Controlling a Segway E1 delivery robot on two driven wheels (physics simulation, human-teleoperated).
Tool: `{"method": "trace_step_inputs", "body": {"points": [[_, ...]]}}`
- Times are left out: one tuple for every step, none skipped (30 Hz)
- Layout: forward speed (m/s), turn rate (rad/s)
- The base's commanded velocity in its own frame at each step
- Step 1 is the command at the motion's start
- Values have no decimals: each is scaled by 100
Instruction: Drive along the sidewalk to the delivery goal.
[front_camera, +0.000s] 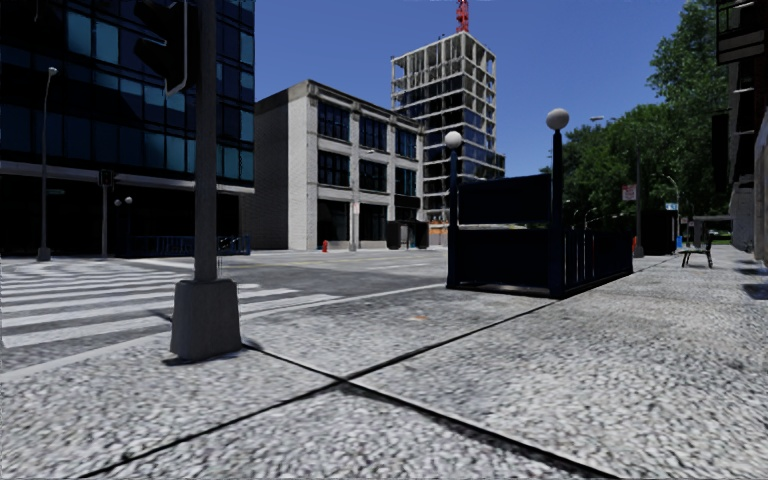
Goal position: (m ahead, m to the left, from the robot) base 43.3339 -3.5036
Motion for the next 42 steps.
{"method": "trace_step_inputs", "body": {"points": [[159,0],[159,0],[160,0],[161,0],[161,0],[161,0],[179,0],[179,0],[183,0],[184,0],[186,0],[186,0],[187,0],[187,0],[187,0],[187,0],[187,0],[187,0],[187,0],[187,0],[187,0],[187,0],[187,7],[187,7],[187,19],[187,33],[187,43],[187,43],[187,46],[187,49],[187,49],[187,49],[187,50],[187,50],[187,50],[187,50],[187,50],[187,50],[187,53],[187,53],[187,55],[187,59]]}}
